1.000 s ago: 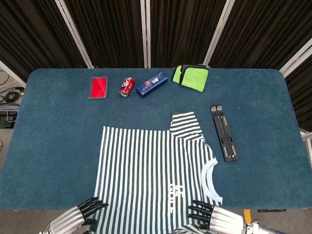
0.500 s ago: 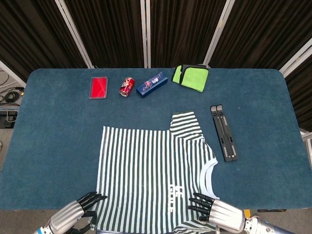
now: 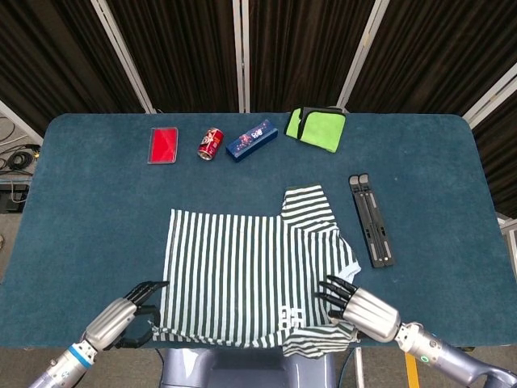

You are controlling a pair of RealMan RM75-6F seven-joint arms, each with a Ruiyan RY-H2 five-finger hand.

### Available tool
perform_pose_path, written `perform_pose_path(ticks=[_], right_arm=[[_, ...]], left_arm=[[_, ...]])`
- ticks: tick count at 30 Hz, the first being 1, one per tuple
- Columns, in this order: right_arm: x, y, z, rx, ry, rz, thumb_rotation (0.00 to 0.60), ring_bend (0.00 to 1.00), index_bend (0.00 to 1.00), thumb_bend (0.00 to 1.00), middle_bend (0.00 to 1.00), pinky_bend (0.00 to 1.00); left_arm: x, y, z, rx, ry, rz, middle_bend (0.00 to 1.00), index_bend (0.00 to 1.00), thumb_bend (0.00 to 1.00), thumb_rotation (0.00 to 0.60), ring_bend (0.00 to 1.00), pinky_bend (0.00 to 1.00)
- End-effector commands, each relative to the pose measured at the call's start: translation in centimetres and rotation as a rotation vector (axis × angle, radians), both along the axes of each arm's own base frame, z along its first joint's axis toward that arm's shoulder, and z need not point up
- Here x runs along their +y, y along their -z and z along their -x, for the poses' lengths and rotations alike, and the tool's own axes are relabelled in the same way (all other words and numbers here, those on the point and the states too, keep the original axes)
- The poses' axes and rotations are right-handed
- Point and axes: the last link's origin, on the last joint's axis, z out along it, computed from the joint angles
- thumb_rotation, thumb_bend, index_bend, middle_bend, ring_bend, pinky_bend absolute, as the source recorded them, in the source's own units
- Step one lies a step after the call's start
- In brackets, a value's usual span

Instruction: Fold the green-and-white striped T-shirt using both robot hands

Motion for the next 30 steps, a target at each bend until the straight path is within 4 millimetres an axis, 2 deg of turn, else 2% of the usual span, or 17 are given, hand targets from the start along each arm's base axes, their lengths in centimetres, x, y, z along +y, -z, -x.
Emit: perform_pose_path(ticks=[1,14,17,23,30], right_arm=[[-2.6,1.0,0.0,0.018,0.043,0.036,0.600,0.00,0.74,0.40,0.14,0.00],[-7.8,2.6,-0.8,0.041,0.126,0.088,0.600,0.00,0.74,0.40,0.14,0.00],[-8.4,2.7,-1.0,0.043,0.129,0.099,0.600,0.00,0.74,0.40,0.14,0.00],[-11.0,2.5,-2.0,0.042,0.154,0.144,0.600,0.00,0.75,0.40,0.15,0.00],[-13.2,2.4,-1.9,0.068,0.201,0.181,0.600,0.00,0.75,0.41,0.15,0.00]], left_arm=[[2.4,0.2,-0.9,0.017,-0.038,-0.025,0.00,0.80,0.62,0.600,0.00,0.00],[8.6,0.7,-1.0,0.096,-0.101,-0.132,0.00,0.80,0.62,0.600,0.00,0.00],[9.4,0.8,-1.0,0.110,-0.107,-0.132,0.00,0.80,0.62,0.600,0.00,0.00],[12.5,0.8,-1.0,0.153,-0.129,-0.149,0.00,0.81,0.62,0.600,0.00,0.00],[15.3,1.0,-1.2,0.205,-0.095,-0.194,0.00,0.81,0.62,0.600,0.00,0.00]])
